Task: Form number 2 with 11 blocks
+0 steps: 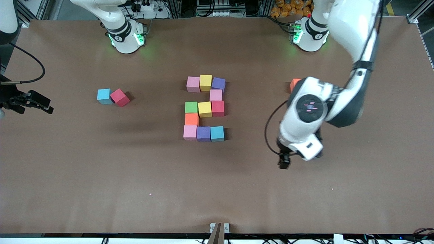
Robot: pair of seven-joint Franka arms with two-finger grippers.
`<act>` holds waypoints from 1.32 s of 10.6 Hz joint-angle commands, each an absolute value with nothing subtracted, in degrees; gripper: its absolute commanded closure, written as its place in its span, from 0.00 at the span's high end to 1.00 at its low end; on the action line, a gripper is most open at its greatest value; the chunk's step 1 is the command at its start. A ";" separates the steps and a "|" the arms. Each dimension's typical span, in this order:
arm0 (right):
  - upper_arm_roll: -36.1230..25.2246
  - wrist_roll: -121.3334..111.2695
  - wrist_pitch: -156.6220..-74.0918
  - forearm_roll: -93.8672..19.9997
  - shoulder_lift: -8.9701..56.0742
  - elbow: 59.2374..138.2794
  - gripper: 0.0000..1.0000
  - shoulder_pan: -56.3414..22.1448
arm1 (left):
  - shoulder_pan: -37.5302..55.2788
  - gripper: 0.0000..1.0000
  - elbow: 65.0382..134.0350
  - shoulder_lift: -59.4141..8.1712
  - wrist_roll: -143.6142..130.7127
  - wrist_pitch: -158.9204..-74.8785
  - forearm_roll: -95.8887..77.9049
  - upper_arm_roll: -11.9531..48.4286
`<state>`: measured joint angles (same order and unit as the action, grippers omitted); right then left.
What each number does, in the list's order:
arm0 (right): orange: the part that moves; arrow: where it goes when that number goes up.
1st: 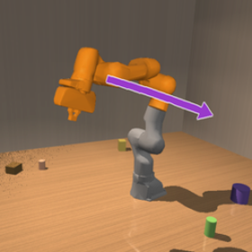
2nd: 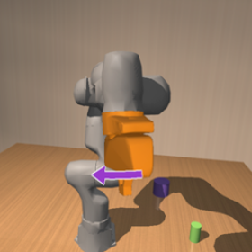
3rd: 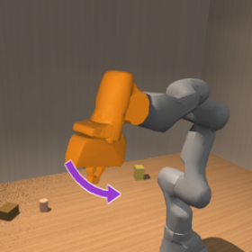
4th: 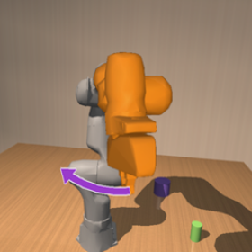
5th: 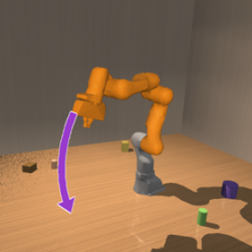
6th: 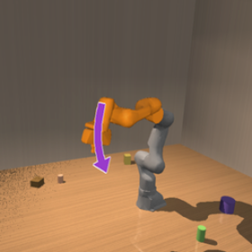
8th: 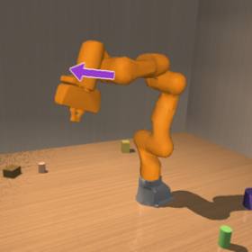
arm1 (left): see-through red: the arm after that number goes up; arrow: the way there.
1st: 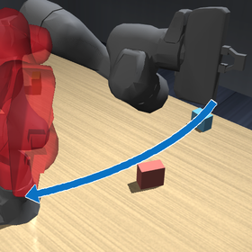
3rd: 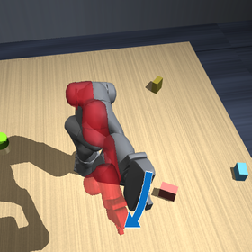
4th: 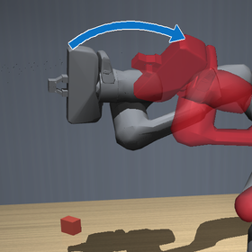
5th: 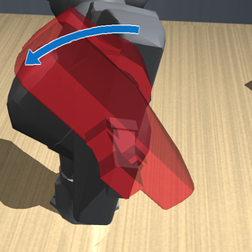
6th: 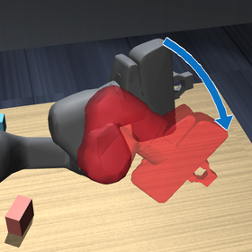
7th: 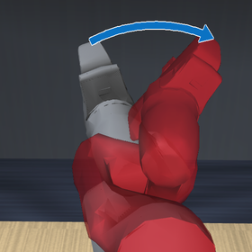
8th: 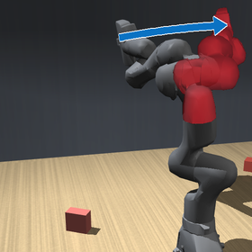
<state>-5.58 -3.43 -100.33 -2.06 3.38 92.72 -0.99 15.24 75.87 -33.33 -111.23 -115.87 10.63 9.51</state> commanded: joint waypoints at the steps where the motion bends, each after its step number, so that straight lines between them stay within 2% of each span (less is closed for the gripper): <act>1: -5.19 -4.22 -100.20 -2.72 3.43 92.37 1.00 -0.26 | 13.27 1.00 77.69 -28.57 -110.21 -112.96 10.81 9.84; 3: -5.19 -4.22 -100.20 -2.64 3.43 92.37 1.00 -0.26 | 11.78 1.00 77.96 -26.64 -110.13 -107.59 10.81 10.02; 6: -5.19 -4.22 -100.28 -2.72 3.52 92.29 1.00 -0.44 | 9.42 1.00 81.37 -22.34 -113.29 -105.38 9.94 10.45; 11: -5.19 -4.22 -100.28 -2.72 3.52 92.29 1.00 -0.09 | 8.44 1.00 95.86 -13.73 -104.25 -105.47 7.82 12.12; 14: -5.19 -4.13 -100.28 -2.72 3.52 92.29 1.00 -0.18 | 8.26 1.00 106.04 -4.43 -98.56 -105.99 5.64 12.13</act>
<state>-5.65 -3.46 -100.38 -2.06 3.43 92.70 -0.96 9.04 97.31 -12.63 -102.98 -105.20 8.55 12.24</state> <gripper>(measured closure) 0.000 0.000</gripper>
